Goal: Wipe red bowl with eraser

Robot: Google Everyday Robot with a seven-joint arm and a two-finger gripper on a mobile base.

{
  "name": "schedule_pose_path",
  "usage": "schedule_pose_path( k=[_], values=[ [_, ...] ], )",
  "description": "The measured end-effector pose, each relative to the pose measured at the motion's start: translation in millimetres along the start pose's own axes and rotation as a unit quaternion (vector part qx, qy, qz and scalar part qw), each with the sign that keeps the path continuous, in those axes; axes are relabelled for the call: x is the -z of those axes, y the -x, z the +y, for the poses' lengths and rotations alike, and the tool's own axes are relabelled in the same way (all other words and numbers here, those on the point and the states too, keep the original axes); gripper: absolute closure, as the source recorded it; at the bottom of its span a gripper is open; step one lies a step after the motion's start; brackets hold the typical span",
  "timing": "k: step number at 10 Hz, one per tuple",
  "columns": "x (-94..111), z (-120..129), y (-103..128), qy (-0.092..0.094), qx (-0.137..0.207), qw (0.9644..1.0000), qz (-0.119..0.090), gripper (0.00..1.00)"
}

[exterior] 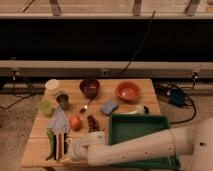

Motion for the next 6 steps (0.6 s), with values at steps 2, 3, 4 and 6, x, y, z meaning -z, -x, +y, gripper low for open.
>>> schedule_pose_path(
  k=[2, 3, 4, 6],
  values=[
    [-4.7, -20.5, -2.0, -0.02, -0.001, 0.9998, 0.003, 0.38],
    [-5.5, -29.8, -5.0, -0.028, -0.002, 0.9996, 0.005, 0.38],
    [-5.5, -34.5, -7.6, -0.033, -0.001, 0.9994, 0.008, 0.38],
    [1.0, -47.7, -19.9, -0.045, 0.001, 0.9988, 0.017, 0.38]
  ],
)
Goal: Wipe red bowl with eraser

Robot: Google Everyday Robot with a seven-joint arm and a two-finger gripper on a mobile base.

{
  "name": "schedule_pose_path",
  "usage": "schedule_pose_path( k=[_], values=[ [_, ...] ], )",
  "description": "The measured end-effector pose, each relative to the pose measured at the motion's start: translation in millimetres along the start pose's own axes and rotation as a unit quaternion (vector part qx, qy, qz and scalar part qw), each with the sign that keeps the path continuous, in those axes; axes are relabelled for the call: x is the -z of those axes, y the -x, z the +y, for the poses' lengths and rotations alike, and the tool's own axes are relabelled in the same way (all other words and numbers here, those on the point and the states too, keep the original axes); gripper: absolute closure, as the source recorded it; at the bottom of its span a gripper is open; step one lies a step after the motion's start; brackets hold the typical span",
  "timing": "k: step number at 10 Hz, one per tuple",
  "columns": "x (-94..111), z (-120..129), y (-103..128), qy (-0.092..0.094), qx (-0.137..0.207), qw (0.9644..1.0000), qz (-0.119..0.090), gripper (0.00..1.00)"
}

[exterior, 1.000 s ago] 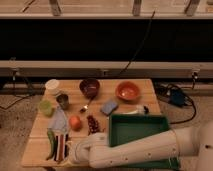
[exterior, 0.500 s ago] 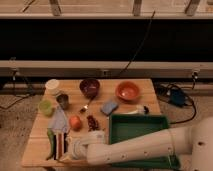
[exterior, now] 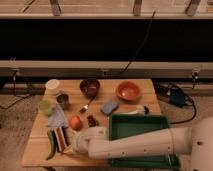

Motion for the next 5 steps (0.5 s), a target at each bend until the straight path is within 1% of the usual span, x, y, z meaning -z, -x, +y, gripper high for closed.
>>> schedule_pose_path(
  k=[5],
  values=[
    [18.6, -27.6, -18.2, -0.026, -0.01, 0.9996, 0.012, 0.38]
  ],
)
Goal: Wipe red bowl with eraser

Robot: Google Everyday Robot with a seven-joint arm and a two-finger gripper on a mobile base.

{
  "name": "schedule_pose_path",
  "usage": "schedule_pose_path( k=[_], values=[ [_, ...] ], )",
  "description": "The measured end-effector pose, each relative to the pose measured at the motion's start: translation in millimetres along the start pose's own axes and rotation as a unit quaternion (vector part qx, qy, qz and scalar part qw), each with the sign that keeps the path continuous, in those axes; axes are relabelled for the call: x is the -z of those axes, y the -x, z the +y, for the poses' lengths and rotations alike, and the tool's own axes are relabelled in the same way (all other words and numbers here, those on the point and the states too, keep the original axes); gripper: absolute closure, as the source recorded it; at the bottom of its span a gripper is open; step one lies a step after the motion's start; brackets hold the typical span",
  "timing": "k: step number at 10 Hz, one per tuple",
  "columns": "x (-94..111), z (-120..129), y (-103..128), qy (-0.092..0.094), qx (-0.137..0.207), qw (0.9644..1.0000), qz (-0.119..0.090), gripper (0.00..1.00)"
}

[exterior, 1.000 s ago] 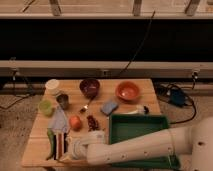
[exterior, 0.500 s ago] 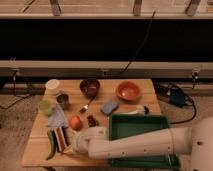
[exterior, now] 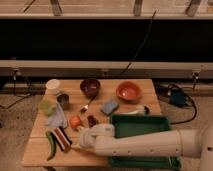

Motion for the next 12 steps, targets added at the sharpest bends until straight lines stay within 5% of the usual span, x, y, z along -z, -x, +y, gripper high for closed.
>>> schedule_pose_path(
  k=[5, 12],
  values=[
    [3.0, -12.9, -1.9, 0.002, -0.022, 0.9996, -0.016, 0.38],
    [27.8, 23.7, 27.2, 0.077, -0.048, 0.994, -0.061, 0.38]
  ],
)
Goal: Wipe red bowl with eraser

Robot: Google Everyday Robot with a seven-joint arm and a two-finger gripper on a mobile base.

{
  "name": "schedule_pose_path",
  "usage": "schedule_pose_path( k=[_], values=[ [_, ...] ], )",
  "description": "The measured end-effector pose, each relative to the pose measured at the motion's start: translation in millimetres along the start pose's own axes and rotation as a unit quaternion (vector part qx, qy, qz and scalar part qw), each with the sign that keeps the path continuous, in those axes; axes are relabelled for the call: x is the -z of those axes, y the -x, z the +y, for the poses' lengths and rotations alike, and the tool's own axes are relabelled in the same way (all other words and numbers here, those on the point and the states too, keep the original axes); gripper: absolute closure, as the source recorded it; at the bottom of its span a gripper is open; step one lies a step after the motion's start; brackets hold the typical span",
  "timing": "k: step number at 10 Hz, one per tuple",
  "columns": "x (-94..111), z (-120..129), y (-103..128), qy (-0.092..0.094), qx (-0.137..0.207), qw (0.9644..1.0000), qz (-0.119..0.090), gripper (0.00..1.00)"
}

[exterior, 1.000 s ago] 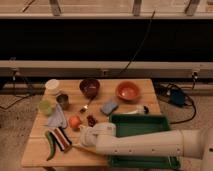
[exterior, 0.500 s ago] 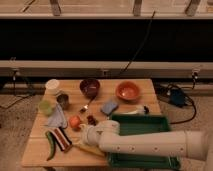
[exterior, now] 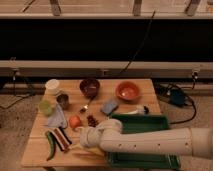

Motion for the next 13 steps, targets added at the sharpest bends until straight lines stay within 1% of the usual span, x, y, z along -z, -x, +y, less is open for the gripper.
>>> schedule_pose_path(
  k=[1, 3, 4, 6, 10, 13],
  values=[
    [-2.9, 5.5, 1.5, 0.007, 0.0, 1.0, -0.001, 0.38],
    [-17.8, 21.2, 3.7, 0.025, -0.008, 0.9997, -0.001, 0.38],
    [-25.5, 25.3, 5.0, 0.03, -0.008, 0.9995, -0.001, 0.38],
    [-41.7, 26.2, 5.9, 0.035, -0.007, 0.9994, -0.001, 0.38],
    [-52.8, 19.1, 5.0, 0.031, -0.011, 0.9995, 0.003, 0.38],
    [-53.2, 11.6, 2.7, 0.022, -0.019, 0.9996, 0.007, 0.38]
  ],
)
